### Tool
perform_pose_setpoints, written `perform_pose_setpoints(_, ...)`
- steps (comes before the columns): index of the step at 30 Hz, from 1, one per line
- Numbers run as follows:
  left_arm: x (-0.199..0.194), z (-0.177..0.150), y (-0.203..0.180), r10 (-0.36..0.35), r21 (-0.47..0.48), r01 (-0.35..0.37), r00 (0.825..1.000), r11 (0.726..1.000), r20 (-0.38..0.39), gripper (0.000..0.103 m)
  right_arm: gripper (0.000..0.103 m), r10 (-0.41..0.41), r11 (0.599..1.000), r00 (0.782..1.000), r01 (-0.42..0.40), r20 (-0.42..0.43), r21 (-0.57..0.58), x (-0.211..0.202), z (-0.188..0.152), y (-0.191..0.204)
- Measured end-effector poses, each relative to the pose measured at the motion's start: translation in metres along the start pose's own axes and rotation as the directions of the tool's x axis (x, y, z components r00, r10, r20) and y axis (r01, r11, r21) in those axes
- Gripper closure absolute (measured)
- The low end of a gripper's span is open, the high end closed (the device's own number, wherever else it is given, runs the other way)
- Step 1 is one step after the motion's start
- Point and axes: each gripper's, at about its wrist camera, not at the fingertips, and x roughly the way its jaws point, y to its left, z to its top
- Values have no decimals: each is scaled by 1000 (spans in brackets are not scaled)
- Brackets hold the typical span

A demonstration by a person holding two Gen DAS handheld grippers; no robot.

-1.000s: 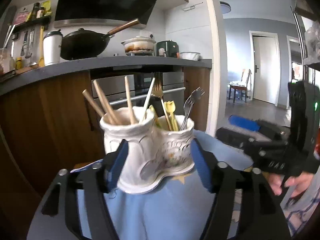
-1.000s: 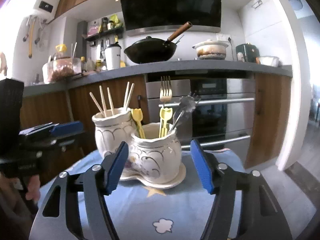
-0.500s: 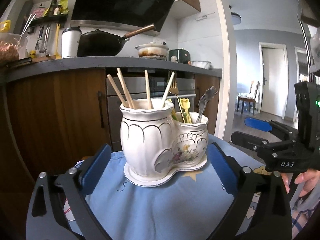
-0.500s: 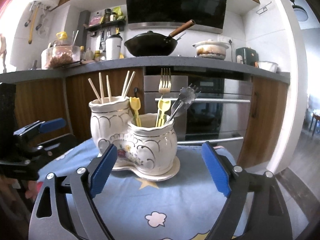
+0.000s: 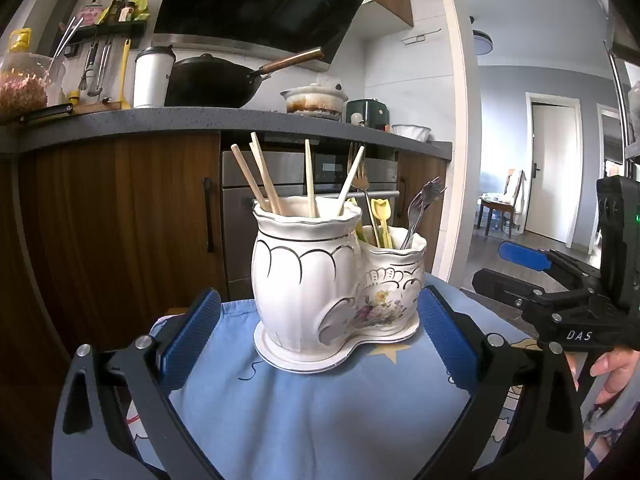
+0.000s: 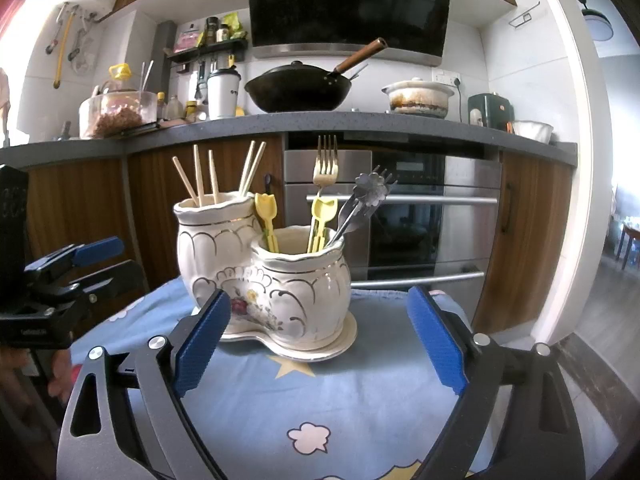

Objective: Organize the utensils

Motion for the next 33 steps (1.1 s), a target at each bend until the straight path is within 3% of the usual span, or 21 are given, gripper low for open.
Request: perform_pose_setpoints(33, -1, 0, 1, 12, 10, -12, 1000, 1000, -2, 6, 12, 0, 1000, 1000, 0, 0, -1, 0, 0, 0)
